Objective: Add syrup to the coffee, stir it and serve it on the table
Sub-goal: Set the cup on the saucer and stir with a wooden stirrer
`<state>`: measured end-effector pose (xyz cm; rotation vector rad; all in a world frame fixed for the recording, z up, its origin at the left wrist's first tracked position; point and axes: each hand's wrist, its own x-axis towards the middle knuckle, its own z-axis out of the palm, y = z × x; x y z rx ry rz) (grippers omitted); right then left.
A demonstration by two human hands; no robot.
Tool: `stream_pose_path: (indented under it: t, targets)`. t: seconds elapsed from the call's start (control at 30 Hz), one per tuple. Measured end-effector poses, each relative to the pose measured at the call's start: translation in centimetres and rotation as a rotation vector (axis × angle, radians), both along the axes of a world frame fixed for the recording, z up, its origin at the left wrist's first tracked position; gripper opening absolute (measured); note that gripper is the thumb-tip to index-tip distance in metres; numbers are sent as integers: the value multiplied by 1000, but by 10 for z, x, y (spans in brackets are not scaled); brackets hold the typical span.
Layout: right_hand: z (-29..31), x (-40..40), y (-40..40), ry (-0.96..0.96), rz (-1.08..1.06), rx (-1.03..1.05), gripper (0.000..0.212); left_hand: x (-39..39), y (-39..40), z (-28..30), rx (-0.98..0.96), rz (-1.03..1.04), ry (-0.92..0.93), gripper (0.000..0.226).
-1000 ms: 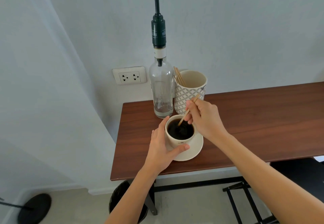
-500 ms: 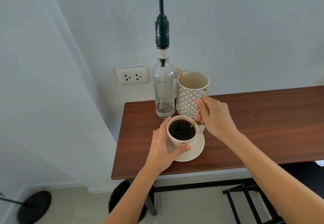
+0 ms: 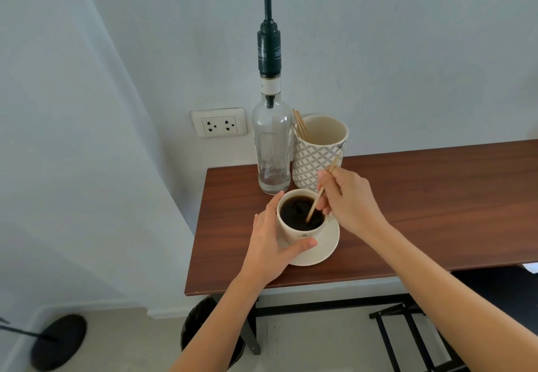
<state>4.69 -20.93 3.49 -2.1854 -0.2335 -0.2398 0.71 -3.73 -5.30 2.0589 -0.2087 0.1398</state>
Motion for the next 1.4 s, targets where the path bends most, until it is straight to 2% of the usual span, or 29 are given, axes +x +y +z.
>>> stream_pose_path:
  t: [0.1, 0.23, 0.3, 0.37, 0.43, 0.6, 0.7, 0.8, 1.07, 1.4]
  targets:
    - [-4, 3, 9, -33, -8, 72, 34, 0, 0, 0, 1, -5, 4, 90]
    - [2, 8, -6, -166, -55, -79, 34, 1, -1, 0, -2, -4, -4, 90]
    - [3, 5, -8, -134, -29, -86, 34, 0, -1, 0, -8, 1, 3, 90]
    - [0, 0, 0, -37, 15, -16, 34, 0, 0, 0, -10, -2, 1, 90]
    - [-4, 0, 10, -23, 21, 51, 34, 0, -1, 0, -13, -8, -6, 89]
    - [0, 7, -2, -182, -32, -36, 32, 0, -1, 1, -10, -4, -9, 90]
    - [-3, 2, -6, -191, 14, -64, 32, 0, -1, 0, -8, -2, -14, 89]
    - [-3, -3, -3, -210, 38, -30, 31, -1, -1, 1, -4, -1, -20, 87]
    - [20, -15, -14, -476, 42, 71, 39, -3, -3, 7, 1, 9, -57, 86]
    - [22, -15, -24, -436, -38, 101, 35, -9, -6, 16, 19, 23, -7, 90]
